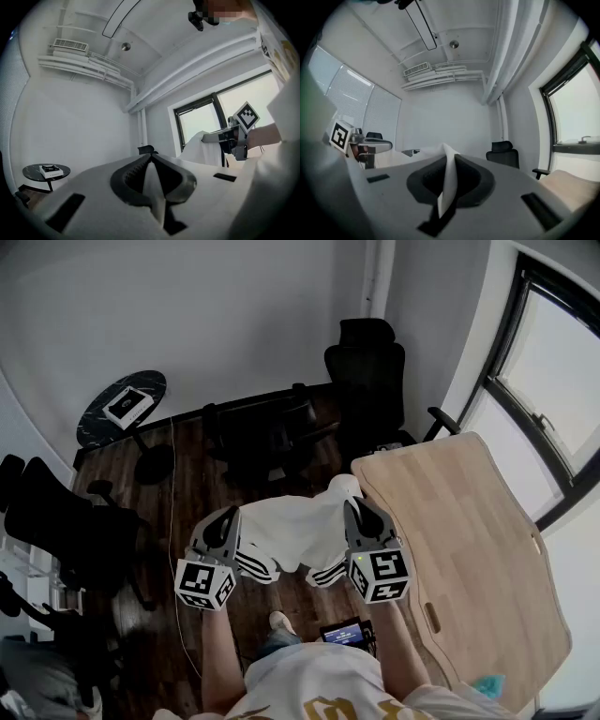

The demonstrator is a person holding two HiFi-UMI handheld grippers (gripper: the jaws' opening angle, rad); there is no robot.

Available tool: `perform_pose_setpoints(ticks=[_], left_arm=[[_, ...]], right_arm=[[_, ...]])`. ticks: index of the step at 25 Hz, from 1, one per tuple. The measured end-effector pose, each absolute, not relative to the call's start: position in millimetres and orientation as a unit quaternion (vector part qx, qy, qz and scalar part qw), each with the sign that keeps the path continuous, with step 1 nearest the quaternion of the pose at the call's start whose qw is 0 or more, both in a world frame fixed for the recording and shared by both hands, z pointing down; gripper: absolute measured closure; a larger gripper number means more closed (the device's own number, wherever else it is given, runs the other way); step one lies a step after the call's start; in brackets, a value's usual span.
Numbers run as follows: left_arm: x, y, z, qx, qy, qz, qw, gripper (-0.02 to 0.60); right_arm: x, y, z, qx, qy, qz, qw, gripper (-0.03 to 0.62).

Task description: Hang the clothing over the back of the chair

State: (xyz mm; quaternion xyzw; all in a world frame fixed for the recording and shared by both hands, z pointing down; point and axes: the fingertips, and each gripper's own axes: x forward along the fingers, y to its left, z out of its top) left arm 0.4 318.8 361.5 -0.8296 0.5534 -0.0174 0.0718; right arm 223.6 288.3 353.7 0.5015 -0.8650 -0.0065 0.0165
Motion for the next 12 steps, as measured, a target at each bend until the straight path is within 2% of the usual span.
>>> perform_pose_setpoints(ticks=[12], left_arm=[[-13.2, 322.0, 358.1, -0.815, 0.576, -0.01, 0.063, 0.56]], right_arm=[[216.7, 283.6, 353.1, 0.479, -0.878, -0.001, 0.013, 0.568]])
